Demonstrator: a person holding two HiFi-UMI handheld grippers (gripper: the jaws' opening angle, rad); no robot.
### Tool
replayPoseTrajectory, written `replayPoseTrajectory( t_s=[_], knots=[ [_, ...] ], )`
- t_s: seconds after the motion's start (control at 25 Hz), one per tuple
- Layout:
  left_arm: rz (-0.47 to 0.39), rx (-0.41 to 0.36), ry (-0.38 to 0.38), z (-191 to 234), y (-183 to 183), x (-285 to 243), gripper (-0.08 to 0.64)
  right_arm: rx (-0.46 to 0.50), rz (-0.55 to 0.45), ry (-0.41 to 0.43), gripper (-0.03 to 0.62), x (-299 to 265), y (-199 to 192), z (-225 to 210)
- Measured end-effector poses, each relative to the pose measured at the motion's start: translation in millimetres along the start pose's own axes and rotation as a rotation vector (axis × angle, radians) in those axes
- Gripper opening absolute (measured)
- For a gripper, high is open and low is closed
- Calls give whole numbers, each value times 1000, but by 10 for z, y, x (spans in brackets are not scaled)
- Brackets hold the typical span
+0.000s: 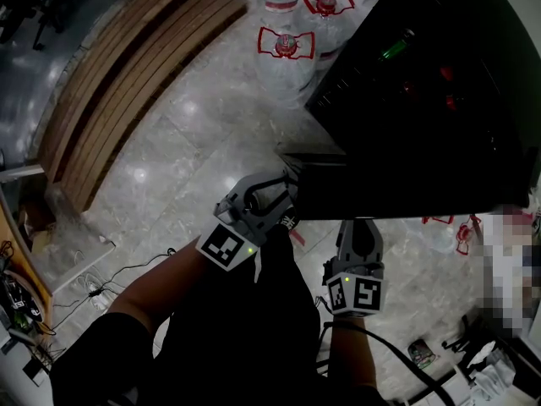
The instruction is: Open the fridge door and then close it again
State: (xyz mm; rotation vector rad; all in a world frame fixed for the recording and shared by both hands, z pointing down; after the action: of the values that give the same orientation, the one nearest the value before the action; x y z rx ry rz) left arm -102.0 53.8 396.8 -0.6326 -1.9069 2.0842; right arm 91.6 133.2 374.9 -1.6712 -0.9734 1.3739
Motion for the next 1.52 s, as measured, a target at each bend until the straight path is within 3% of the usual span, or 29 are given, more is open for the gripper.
replayPoseTrajectory(
  t_s=[0.12, 0.2, 0.52, 1.0, 1.52],
  knots=[
    [-1, 106, 54, 55, -31, -47, 83, -2, 3, -1, 15, -29, -15, -39],
    [-4, 130, 75, 132, -30, -104, 83, -6, 6, -2, 15, -50, -29, -61],
    [-22, 115, 91, 615, 20, -487, 98, -22, 22, -20, 15, -176, -52, -229],
    [-57, 70, -14, 1306, 95, -1229, 108, -45, 45, -66, 15, -327, -80, -562],
    [-85, 61, -16, 1654, 175, -1863, 115, -66, 29, -111, 15, -416, -3, -773]
  ],
)
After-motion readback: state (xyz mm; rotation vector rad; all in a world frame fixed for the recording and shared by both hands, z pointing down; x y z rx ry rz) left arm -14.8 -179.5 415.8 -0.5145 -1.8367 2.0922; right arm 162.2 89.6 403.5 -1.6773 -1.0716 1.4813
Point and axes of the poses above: the fingertips, and each gripper's own axes: x backward along the fingers, z to its left, y out of its top, the point moved 8 cm from there along x, backward along the fingers, and after that the axes turned 1 degree about -z, right-handed, at the moved point
